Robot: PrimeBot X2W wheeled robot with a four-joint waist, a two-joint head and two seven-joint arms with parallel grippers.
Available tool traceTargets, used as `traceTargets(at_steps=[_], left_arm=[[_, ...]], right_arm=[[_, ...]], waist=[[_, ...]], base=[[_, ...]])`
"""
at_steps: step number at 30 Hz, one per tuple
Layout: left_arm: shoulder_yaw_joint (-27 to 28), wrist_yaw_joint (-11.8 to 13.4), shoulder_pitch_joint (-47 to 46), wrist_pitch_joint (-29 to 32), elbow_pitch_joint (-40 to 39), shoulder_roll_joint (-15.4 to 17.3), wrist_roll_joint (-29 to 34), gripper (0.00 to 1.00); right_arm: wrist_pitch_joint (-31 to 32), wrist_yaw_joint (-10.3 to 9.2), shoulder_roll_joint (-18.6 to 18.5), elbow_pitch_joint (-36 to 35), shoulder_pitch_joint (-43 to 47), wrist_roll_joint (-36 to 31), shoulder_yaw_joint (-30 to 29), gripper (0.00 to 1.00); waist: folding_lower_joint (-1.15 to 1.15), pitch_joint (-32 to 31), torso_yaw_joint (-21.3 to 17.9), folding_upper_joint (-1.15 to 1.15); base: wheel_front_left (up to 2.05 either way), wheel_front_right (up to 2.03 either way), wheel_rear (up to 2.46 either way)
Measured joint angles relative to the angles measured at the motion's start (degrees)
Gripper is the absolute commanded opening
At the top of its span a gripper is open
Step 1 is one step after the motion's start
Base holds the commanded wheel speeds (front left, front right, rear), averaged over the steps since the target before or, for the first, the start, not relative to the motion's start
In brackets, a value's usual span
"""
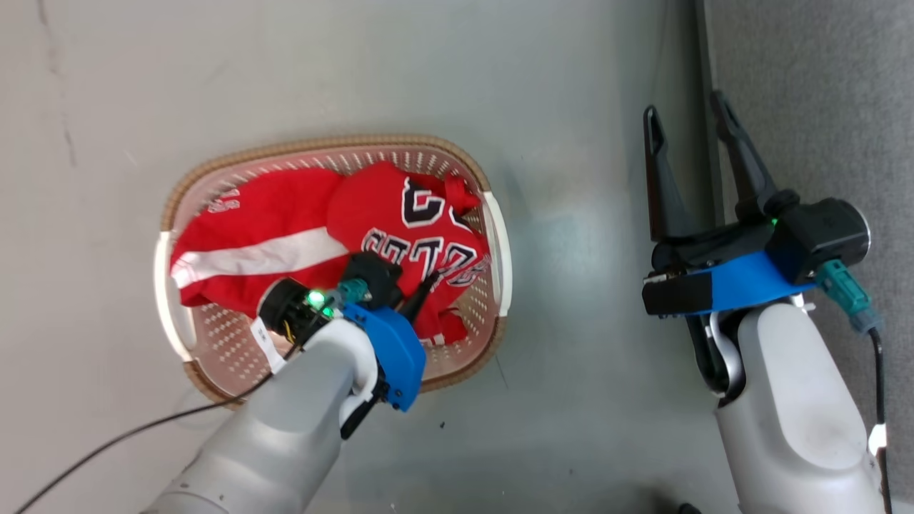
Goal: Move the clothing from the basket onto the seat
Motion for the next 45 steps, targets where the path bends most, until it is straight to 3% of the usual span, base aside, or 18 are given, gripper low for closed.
traceTargets(at_steps=[6,19,34,45], left_arm=[[-0.4,0.1,2.2,-0.7,-3.0,0.1,-0.1,0.00],[6.8,2.4,9.0,-0.7,-12.0,0.0,5.7,0.00],[16.7,2.1,12.0,-0.7,-17.8,0.2,10.9,0.00],[19.8,1.6,10.3,-0.7,-20.3,0.5,13.7,0.00]], right_arm=[[0.0,0.00,0.0,1.6,1.9,0.0,-0.2,1.00],[0.0,0.00,0.0,4.5,7.7,0.0,-0.4,1.00],[0.0,0.00,0.0,7.0,15.2,0.8,0.4,1.00],[0.0,0.00,0.0,7.7,19.3,1.4,1.1,1.00]], waist=[[0.00,-4.8,1.3,0.00],[-0.01,-16.9,4.4,0.00],[-0.01,-31.0,5.7,0.00],[0.00,-38.9,6.0,0.00]], base=[[0.00,0.00,0.00],[0.00,0.00,0.00],[0.00,0.00,0.00],[0.00,0.00,0.00]])
